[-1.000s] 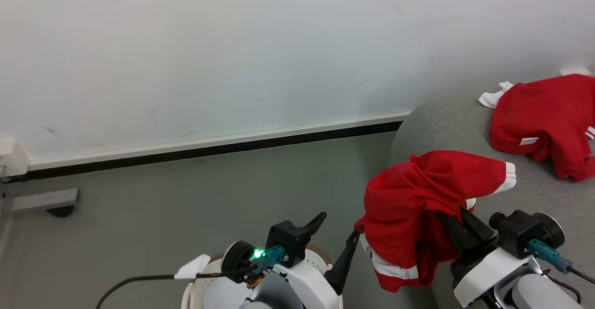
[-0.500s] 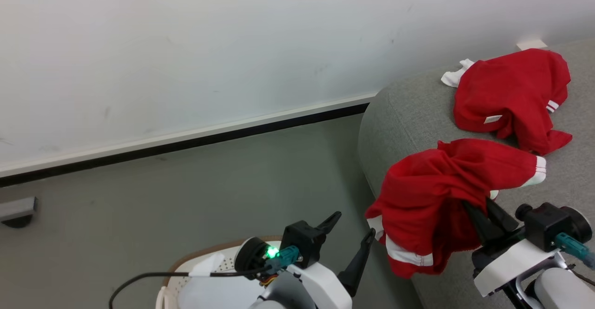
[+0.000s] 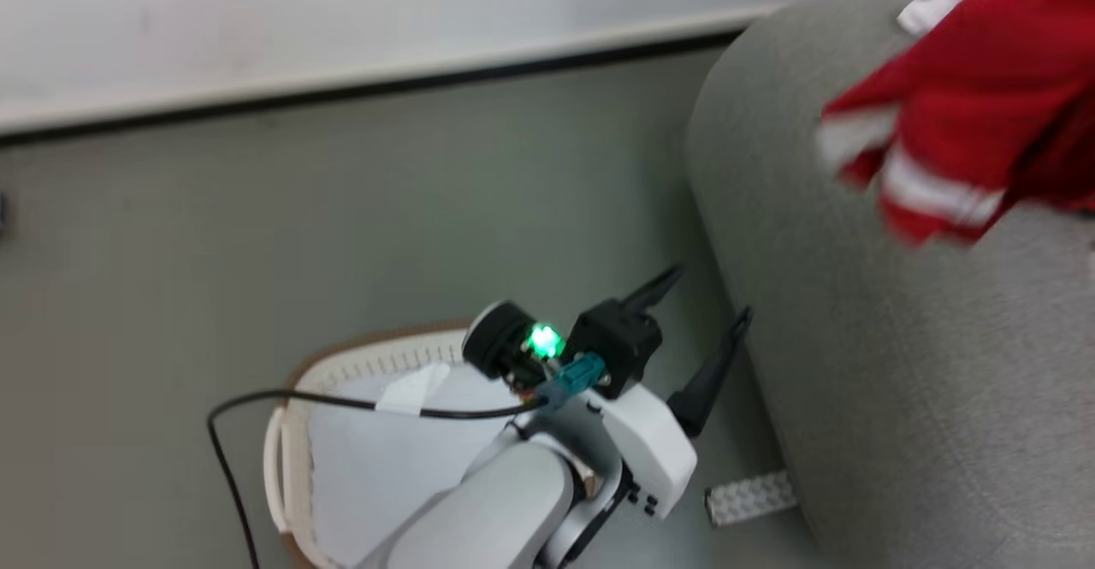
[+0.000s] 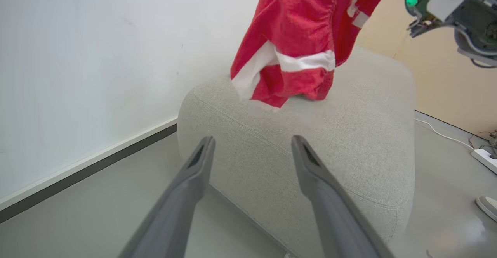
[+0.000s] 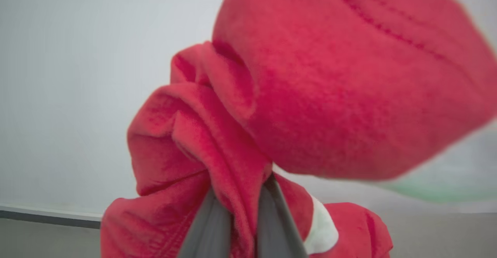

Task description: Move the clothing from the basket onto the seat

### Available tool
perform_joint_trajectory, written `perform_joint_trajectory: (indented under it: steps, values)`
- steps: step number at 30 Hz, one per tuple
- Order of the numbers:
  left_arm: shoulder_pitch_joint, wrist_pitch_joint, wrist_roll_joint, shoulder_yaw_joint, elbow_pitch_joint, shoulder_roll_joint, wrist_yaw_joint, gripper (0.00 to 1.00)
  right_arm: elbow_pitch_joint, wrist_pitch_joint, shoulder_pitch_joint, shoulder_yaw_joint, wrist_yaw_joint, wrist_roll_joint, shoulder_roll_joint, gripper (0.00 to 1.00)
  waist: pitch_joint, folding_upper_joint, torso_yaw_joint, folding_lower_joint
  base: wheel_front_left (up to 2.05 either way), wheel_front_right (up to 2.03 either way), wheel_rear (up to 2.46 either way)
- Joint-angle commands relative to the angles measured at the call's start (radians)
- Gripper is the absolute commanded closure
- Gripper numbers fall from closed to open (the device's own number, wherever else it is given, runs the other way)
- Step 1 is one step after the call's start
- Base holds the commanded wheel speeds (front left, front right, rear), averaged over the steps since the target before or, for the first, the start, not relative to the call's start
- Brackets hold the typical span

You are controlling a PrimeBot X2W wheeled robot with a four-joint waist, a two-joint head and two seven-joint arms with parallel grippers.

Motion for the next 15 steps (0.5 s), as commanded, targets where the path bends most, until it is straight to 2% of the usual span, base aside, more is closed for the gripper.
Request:
perform_joint_trajectory:
  steps: [1,5,8,15]
  values:
    - [-0.038,-0.006,0.022,-0.005,-0.002,0.004,-0.006,0.0,0.024,0.001,-0.073,-0.043,-0.002,0.022,-0.02,1.0,0.137,0.0,0.042,-0.0002,0.0,0.0,0.0]
    - [-0.119,-0.003,0.035,-0.024,-0.012,0.003,-0.008,0.0,0.128,0.026,-0.236,-0.168,-0.003,0.057,-0.095,1.0,0.243,0.0,0.074,-0.0002,0.0,0.0,0.0]
    - [-0.17,-0.01,0.038,-0.036,-0.035,0.004,0.007,0.0,0.232,0.039,-0.353,-0.254,-0.002,0.055,-0.142,1.0,0.317,0.0,0.099,-0.0002,0.0,0.0,0.0]
    - [-0.264,-0.024,0.047,-0.066,-0.065,0.003,0.043,0.0,0.549,0.013,-0.525,-0.407,-0.002,-0.061,-0.232,1.0,0.465,0.0,0.149,-0.0002,0.0,0.0,0.0]
